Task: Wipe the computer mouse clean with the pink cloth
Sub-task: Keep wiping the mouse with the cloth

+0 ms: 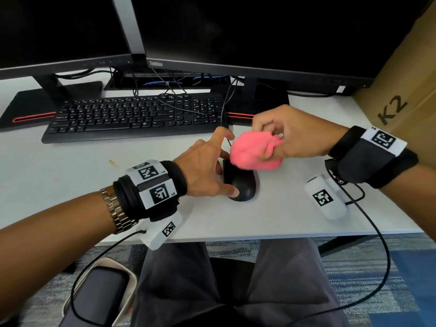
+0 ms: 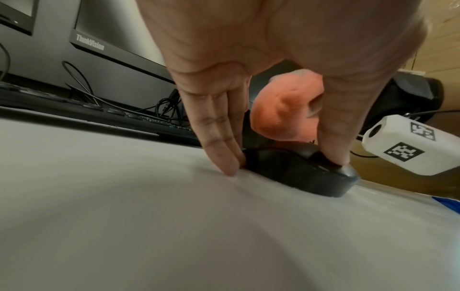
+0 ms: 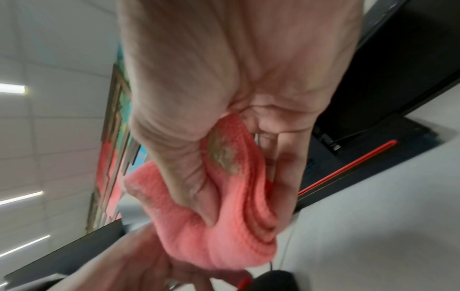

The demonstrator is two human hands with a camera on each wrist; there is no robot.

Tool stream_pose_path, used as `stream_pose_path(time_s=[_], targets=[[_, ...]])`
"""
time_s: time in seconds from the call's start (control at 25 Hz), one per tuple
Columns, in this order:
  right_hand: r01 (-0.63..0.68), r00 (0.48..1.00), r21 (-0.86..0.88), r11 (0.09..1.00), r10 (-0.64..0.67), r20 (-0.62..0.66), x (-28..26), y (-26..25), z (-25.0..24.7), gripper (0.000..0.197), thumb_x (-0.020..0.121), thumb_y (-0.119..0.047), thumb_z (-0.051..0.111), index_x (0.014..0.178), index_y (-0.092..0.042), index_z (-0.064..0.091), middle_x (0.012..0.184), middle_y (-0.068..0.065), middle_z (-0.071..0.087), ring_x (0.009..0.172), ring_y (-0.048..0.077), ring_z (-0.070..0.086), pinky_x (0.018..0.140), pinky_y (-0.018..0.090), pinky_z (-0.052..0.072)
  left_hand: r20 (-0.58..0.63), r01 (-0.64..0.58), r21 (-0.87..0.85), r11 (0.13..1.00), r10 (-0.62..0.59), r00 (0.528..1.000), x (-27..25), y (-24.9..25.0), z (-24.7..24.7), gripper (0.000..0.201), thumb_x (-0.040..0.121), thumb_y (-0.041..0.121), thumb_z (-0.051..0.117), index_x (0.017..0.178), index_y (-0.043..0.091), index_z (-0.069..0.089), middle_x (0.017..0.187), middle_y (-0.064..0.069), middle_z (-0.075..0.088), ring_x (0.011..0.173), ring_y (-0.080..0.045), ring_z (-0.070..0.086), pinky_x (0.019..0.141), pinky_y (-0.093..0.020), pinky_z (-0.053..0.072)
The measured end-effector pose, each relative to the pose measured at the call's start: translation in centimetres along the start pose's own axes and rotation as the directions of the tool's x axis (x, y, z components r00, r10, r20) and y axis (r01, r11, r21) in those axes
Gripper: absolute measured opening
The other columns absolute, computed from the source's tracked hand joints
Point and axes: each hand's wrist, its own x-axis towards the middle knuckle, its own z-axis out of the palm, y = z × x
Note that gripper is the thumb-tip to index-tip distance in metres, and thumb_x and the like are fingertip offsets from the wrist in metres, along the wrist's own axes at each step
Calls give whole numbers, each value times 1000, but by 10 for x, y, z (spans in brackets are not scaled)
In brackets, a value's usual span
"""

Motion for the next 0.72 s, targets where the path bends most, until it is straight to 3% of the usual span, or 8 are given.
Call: stream_pose_path(time_s=[0.12, 0.32, 0.52, 0.6, 0.72], targets=[[-50, 993, 69, 996, 57, -103, 0, 12, 3, 24, 80, -5, 85, 84, -2, 61, 68, 16, 69, 59, 14, 52, 60, 21, 45, 3, 3, 1, 1000, -3, 1000, 0, -2, 1, 98, 56, 46, 87, 130, 31, 24, 122, 3, 67, 88, -13, 68, 79, -33, 56], [-29, 999, 44, 999, 31, -23, -6, 10, 15, 26, 80, -14, 84, 81, -5, 59, 69, 20, 66, 61, 17, 50, 62, 19, 45, -1, -4, 5, 1000, 4, 1000, 1, -2, 2, 98, 56, 46, 87, 129, 31, 24, 120, 4, 67, 87, -12, 68, 79, -32, 55], [-16, 989, 15, 1000, 14, 145, -22, -6, 5, 21, 80, 6, 78, 80, -6, 60, 66, 3, 65, 63, 10, 55, 59, 23, 45, 8, -11, 18, 1000, 11, 1000, 1, -2, 2, 100, 56, 47, 86, 131, 31, 22, 121, 5, 66, 87, -12, 68, 82, -37, 57], [-7, 998, 50, 999, 3, 63, -23, -6, 0, 24, 80, 10, 78, 79, -6, 59, 64, -1, 62, 60, 9, 51, 57, 18, 44, 9, -17, 16, 1000, 17, 1000, -1, -2, 3, 98, 59, 46, 85, 132, 32, 21, 124, 3, 64, 89, -14, 67, 83, -39, 57], [21, 999, 89, 996, -18, -34, -25, -2, 5, 25, 79, 11, 79, 79, -3, 58, 66, 4, 61, 61, 10, 50, 59, 13, 43, 11, -21, 15, 1000, 21, 1000, -4, -2, 5, 94, 62, 45, 83, 131, 33, 21, 126, 3, 62, 90, -15, 66, 84, -39, 57]])
